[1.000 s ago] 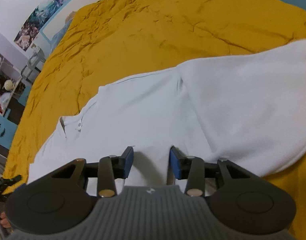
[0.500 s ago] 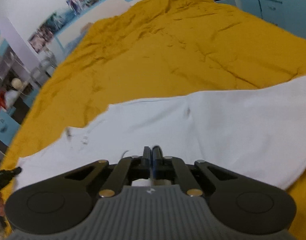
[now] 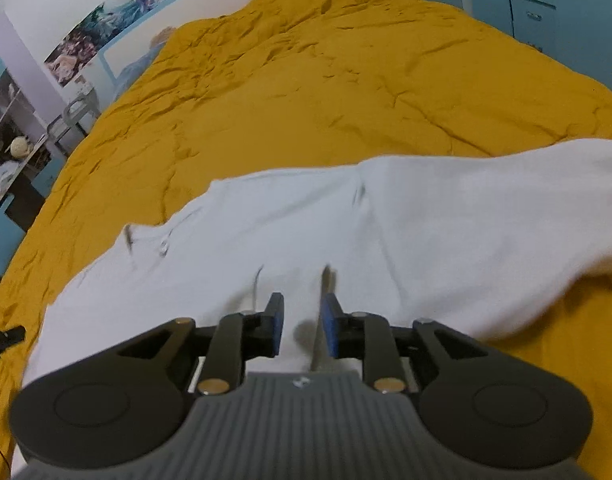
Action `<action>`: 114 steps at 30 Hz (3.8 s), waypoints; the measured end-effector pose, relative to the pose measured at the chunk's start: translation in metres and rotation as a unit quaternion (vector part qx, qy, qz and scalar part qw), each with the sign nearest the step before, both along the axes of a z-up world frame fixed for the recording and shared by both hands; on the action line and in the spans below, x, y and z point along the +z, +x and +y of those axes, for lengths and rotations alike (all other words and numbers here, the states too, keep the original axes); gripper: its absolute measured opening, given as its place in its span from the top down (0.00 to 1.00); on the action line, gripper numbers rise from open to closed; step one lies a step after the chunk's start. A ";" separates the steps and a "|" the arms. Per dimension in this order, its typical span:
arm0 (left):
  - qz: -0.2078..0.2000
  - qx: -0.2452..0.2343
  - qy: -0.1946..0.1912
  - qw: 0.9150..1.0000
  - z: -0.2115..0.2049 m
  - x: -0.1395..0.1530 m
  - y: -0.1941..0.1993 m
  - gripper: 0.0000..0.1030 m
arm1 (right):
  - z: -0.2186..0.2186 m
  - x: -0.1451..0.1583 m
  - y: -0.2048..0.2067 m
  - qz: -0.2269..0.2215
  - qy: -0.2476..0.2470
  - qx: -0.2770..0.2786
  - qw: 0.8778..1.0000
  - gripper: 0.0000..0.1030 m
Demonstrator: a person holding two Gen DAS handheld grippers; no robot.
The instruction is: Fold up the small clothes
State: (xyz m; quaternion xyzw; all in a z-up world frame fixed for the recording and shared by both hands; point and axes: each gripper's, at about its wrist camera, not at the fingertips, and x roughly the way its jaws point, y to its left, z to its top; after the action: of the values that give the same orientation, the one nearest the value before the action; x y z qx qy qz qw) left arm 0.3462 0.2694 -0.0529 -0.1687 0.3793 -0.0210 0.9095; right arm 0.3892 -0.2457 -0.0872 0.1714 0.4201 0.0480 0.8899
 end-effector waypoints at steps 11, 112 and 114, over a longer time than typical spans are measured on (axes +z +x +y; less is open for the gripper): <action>0.071 -0.055 0.121 0.989 -0.051 -0.031 -0.033 0.92 | 0.057 -0.020 -0.016 0.015 -0.149 0.129 0.980 0.93; -0.023 0.043 -0.105 0.993 -0.029 0.022 -0.078 0.68 | 0.240 0.062 0.047 0.050 0.213 0.125 0.968 0.93; -0.027 0.039 -0.120 0.992 -0.027 0.019 -0.078 0.62 | 0.244 0.047 0.045 0.068 0.217 0.133 0.965 0.91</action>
State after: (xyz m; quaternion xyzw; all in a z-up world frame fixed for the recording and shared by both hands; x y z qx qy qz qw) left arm 0.2686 0.2423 -0.0335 -0.2909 0.3424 -0.0350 0.8927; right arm 0.4338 -0.0016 -0.0400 0.3060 0.4784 0.2443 0.7860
